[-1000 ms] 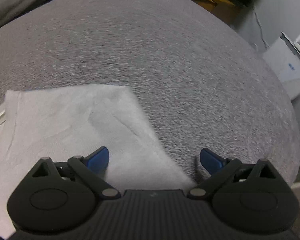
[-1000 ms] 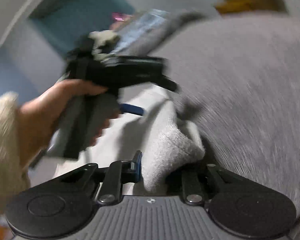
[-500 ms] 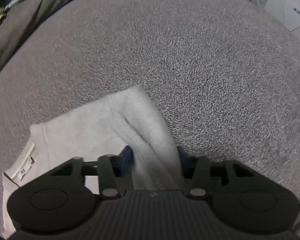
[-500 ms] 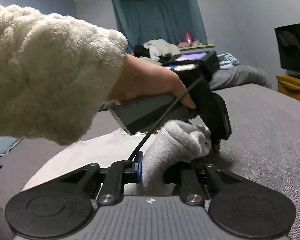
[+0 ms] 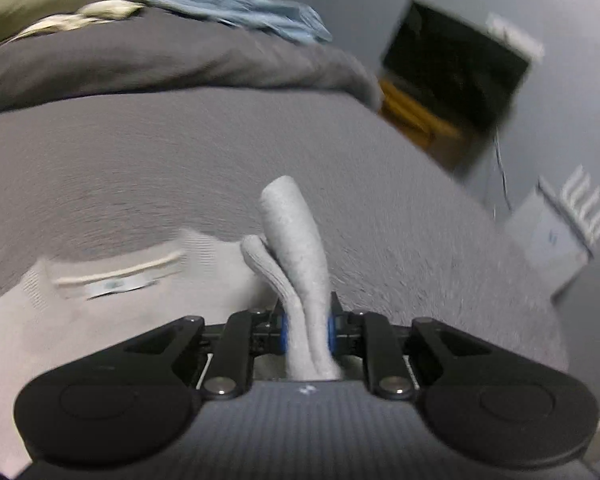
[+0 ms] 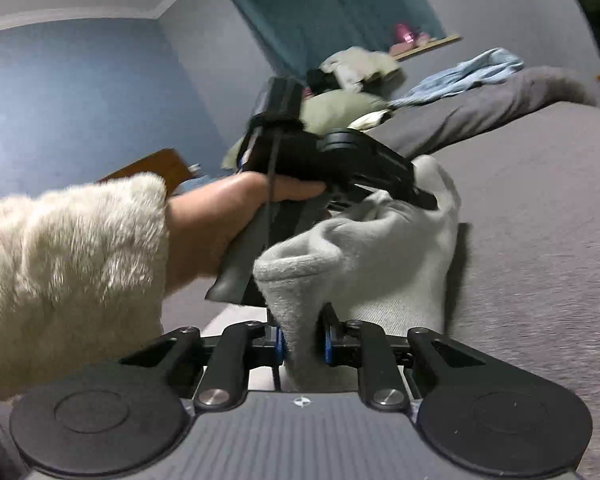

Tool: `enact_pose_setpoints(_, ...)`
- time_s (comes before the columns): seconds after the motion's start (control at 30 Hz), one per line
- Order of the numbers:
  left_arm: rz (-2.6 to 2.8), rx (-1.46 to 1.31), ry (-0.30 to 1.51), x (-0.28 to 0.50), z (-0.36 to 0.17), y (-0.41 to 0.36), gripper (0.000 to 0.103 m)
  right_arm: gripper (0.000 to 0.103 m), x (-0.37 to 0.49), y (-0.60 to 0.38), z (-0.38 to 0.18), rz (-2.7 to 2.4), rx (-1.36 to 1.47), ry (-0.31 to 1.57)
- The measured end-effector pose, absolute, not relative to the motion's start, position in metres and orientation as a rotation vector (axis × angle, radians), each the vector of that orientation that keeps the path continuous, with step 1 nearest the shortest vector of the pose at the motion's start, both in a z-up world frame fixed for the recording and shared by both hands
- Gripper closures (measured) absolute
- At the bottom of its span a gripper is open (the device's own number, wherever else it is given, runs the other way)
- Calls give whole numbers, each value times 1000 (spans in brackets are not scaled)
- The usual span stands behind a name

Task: Fold small clothes
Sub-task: 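Grasp the ribbed cuff with the left gripper while the right gripper holds it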

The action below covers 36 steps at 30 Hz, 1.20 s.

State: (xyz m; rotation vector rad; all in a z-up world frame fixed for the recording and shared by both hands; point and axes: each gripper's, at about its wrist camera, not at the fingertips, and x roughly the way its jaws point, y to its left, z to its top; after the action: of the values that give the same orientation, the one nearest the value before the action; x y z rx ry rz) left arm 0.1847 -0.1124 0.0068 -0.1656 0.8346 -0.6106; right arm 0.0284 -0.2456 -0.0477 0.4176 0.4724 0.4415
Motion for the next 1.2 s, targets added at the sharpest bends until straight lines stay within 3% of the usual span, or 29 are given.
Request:
enact_pose_setpoints(0.3, -481, -477, 775, 169, -30, 35, 90, 89, 66, -181, -44, 600, 348, 558)
enact_pose_setpoints(0.57, -462, -686, 867, 163, -111, 88, 90, 91, 92, -136, -57, 645, 274, 691)
enact_pose_setpoints(0.63, -462, -740, 888, 165, -118, 93, 86, 91, 105, -135, -56, 643, 263, 704)
enact_pose_setpoints(0.7, -477, -742, 913, 175, -121, 89, 74, 91, 115, -135, -54, 646, 265, 717)
enact_pose_setpoints(0.8, -484, -689, 915, 181, -122, 81, 72, 91, 102, -134, -50, 646, 247, 733)
enact_pose_setpoints(0.83, -483, -664, 911, 181, -120, 76, 73, 91, 95, -132, -50, 645, 236, 737)
enact_pose_setpoints(0.9, -480, -586, 885, 182, -114, 72, 92, 91, 93, -126, -47, 645, 232, 742)
enact_pose_setpoints(1.2, -472, -537, 748, 159, -77, 126, 95, 92, 90, -97, -27, 722, 203, 698)
